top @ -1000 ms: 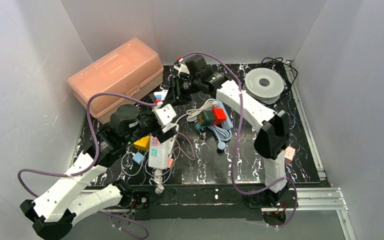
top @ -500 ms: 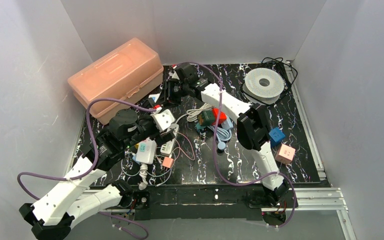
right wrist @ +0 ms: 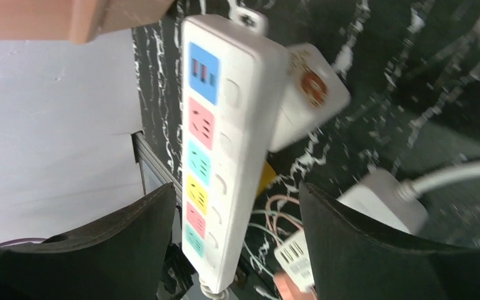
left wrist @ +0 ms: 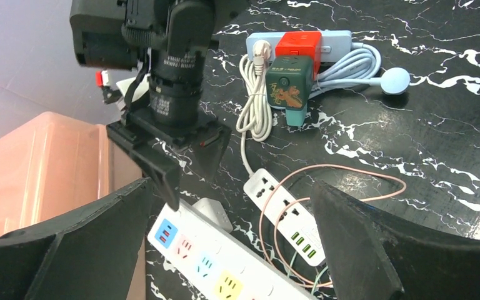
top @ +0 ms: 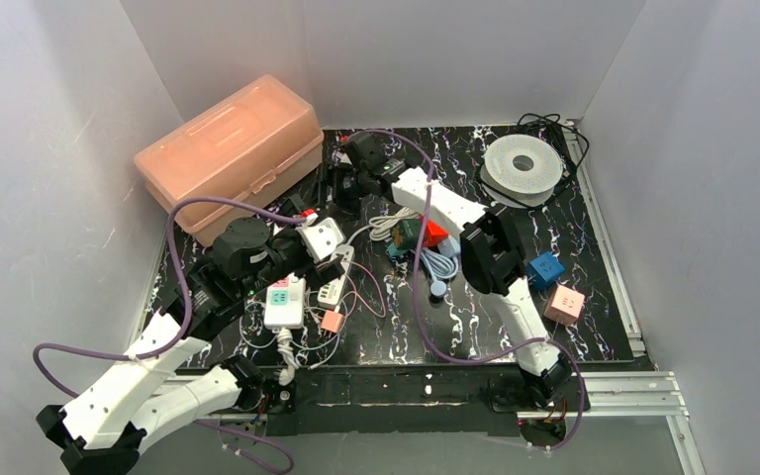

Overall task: Pull the plug off the socket
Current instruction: Place the socket at the center of the board.

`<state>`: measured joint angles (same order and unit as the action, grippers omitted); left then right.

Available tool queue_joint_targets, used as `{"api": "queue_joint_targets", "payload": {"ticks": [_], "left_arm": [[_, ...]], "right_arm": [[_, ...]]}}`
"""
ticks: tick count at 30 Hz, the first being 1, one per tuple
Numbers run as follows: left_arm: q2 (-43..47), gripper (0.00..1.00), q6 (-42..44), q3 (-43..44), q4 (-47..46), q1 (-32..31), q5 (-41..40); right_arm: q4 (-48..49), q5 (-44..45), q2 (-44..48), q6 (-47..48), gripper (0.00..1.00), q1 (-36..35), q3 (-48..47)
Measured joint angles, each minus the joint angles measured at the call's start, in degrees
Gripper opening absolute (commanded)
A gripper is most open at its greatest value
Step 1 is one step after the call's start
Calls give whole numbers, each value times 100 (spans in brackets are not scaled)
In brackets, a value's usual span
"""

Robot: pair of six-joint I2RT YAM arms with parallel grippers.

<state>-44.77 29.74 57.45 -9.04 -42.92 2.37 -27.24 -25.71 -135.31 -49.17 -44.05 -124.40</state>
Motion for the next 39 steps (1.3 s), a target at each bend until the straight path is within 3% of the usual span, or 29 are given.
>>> {"api": "queue_joint_targets", "payload": {"ticks": [6, 12, 17, 20, 28, 32, 39], "left_arm": [[-120, 98, -105, 0, 9, 0, -2], [-197, 98, -275, 4, 205, 0, 109], [-374, 98, -450, 59, 485, 0, 417], [-627, 98, -645, 166, 614, 2, 496], [-2046, 98, -1281, 728, 632, 162, 595], [-3088, 98, -1491, 1305, 505, 315, 708], [-4452, 98, -1718, 2306, 334, 382, 1128]], "right_arm": [[-387, 170, 828, 428, 84, 247, 710], [-638, 577, 2568, 1001, 85, 671, 1655], [-326, 898, 4736, 1154, 86, 1473, 3807], [-275, 1126, 5517, 1231, 81, 2006, 4988], [-70, 1069, 5624, 1440, 62, 2583, 7036], [223, 935, 5630, 1456, 63, 3008, 7464], [833, 732, 5427, 1622, 64, 3082, 7425]]}}
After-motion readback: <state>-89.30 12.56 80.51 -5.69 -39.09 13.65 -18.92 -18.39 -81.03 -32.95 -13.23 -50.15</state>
